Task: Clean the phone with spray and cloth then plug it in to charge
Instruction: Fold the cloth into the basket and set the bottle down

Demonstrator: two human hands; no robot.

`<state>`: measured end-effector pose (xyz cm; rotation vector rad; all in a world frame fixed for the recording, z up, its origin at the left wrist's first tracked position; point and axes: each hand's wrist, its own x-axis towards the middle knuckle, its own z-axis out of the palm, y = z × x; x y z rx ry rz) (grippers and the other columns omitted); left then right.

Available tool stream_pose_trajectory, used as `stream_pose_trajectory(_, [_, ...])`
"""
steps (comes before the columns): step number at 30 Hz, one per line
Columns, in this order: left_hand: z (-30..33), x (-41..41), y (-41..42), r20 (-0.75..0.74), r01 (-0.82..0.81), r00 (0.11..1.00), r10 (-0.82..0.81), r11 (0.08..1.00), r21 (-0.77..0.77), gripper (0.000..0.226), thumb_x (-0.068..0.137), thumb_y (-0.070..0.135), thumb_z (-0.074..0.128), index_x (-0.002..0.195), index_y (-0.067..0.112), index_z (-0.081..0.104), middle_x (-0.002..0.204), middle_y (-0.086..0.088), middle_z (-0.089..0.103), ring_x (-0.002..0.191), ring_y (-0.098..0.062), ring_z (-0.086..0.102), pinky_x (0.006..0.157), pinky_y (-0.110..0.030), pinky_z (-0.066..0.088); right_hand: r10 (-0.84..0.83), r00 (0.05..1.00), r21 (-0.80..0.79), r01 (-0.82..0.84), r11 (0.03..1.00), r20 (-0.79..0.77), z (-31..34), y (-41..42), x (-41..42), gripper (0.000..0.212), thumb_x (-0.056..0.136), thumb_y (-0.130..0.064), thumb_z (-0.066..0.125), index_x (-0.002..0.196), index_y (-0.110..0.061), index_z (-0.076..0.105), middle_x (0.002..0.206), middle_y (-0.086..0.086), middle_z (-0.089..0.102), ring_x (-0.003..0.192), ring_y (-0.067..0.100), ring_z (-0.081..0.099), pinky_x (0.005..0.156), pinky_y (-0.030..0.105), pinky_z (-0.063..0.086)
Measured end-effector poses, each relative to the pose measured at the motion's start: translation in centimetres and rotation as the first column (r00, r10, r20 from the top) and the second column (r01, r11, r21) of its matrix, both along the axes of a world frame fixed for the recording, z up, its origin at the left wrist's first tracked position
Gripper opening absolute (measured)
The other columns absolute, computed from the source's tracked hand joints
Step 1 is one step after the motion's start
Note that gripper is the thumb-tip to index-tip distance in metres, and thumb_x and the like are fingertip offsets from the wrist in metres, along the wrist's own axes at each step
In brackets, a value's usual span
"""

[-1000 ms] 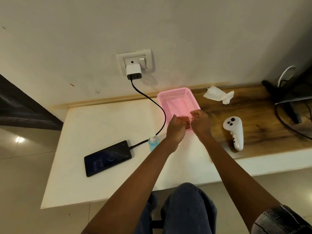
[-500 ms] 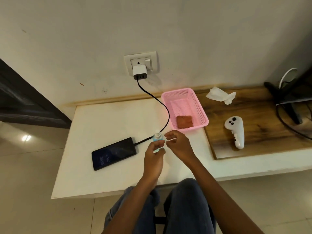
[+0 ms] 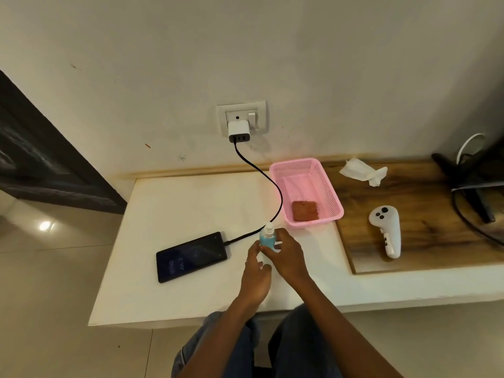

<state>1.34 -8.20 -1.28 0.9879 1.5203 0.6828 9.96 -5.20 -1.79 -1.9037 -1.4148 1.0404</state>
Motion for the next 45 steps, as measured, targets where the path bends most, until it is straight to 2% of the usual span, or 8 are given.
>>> stream_pose_trajectory(7, [-0.6, 1.5, -0.1, -0.006, 0.12, 0.993, -0.12, 0.985, 0.122, 0.049, 0.095, 0.013, 0.05, 0.14, 0.022, 0.033, 0.15, 0.0, 0.035, 0.131, -0.018, 0.042, 0.106, -0.03, 0.036, -0.113, 0.993, 0.084, 0.115, 0.99, -0.022, 1.4, -0.7, 3.9, 0.051, 0.082, -0.027, 0.069, 0.126, -0.01, 0.05, 0.126, 0.008, 0.06, 0.108, 0.024, 0.061, 0.097, 0.035, 0.048])
stream_pose_trajectory(12, [-1.2, 1.9, 1.3, -0.125, 0.211, 0.973, -0.196, 0.969, 0.125, 0.054, 0.095, 0.018, 0.05, 0.144, 0.023, 0.028, 0.151, 0.002, 0.033, 0.134, -0.019, 0.037, 0.109, -0.033, 0.033, -0.168, 0.985, 0.162, 0.173, 0.972, -0.045, 4.4, 1.5, 6.4, 0.049, 0.082, -0.026, 0.068, 0.124, -0.007, 0.05, 0.115, 0.004, 0.061, 0.096, 0.017, 0.06, 0.085, 0.028, 0.049])
stream_pose_trajectory(16, [-2.1, 1.5, 2.3, -0.239, 0.29, 0.935, -0.263, 0.953, 0.088, 0.062, 0.093, 0.019, 0.052, 0.147, 0.023, 0.022, 0.153, 0.001, 0.031, 0.138, -0.019, 0.032, 0.111, -0.031, 0.027, -0.207, 0.977, 0.253, 0.211, 0.944, -0.042, 5.9, 4.8, 7.5, 0.046, 0.081, -0.029, 0.069, 0.117, -0.005, 0.054, 0.11, 0.01, 0.065, 0.097, 0.023, 0.063, 0.082, 0.032, 0.052])
stream_pose_trajectory(25, [-3.4, 0.7, 3.2, -0.3, 0.324, 0.907, -0.296, 0.945, 0.045, 0.067, 0.093, 0.026, 0.052, 0.149, 0.02, 0.015, 0.157, 0.0, 0.021, 0.143, -0.019, 0.021, 0.117, -0.038, 0.021, -0.182, 0.982, 0.219, 0.168, 0.961, 0.047, 2.7, 13.4, 7.6, 0.044, 0.083, -0.024, 0.069, 0.119, -0.004, 0.052, 0.117, 0.013, 0.063, 0.103, 0.027, 0.061, 0.091, 0.037, 0.049])
stream_pose_trajectory(29, [-3.7, 0.1, 3.4, -0.285, 0.313, 0.914, -0.289, 0.949, 0.043, 0.067, 0.094, 0.026, 0.052, 0.149, 0.019, 0.015, 0.157, 0.0, 0.02, 0.143, -0.019, 0.02, 0.117, -0.037, 0.02, -0.153, 0.979, 0.205, 0.124, 0.971, 0.134, 1.0, 15.5, 7.7, 0.038, 0.086, -0.026, 0.065, 0.114, -0.002, 0.054, 0.111, 0.014, 0.065, 0.095, 0.026, 0.062, 0.079, 0.029, 0.046])
stream_pose_trajectory(33, [-4.0, -0.1, 3.5, -0.286, 0.315, 0.913, -0.292, 0.949, 0.036, 0.066, 0.094, 0.026, 0.051, 0.149, 0.019, 0.015, 0.157, 0.0, 0.02, 0.144, -0.019, 0.019, 0.117, -0.036, 0.019, -0.152, 0.972, 0.176, 0.12, 0.977, 0.18, -0.2, 16.1, 8.0, 0.041, 0.087, -0.028, 0.063, 0.116, -0.001, 0.052, 0.114, 0.016, 0.064, 0.099, 0.029, 0.061, 0.085, 0.035, 0.048])
stream_pose_trajectory(38, [-4.1, -0.2, 3.4, -0.286, 0.316, 0.912, -0.294, 0.948, 0.032, 0.066, 0.094, 0.027, 0.051, 0.149, 0.019, 0.016, 0.157, -0.001, 0.019, 0.144, -0.019, 0.018, 0.118, -0.037, 0.018, -0.15, 0.966, 0.147, 0.12, 0.982, 0.211, -0.4, 16.2, 8.2, 0.043, 0.087, -0.029, 0.063, 0.117, -0.001, 0.051, 0.115, 0.015, 0.063, 0.1, 0.029, 0.061, 0.078, 0.026, 0.042])
stream_pose_trajectory(45, [-3.5, -1.2, 2.3, -0.29, 0.31, 0.911, -0.294, 0.951, 0.011, 0.066, 0.093, 0.027, 0.052, 0.149, 0.02, 0.017, 0.157, -0.001, 0.02, 0.143, -0.019, 0.019, 0.117, -0.036, 0.019, -0.185, 0.965, 0.127, 0.163, 0.978, 0.187, 0.7, 14.6, 8.2, 0.052, 0.086, -0.022, 0.064, 0.129, -0.001, 0.043, 0.121, 0.016, 0.06, 0.106, 0.029, 0.059, 0.083, 0.028, 0.043])
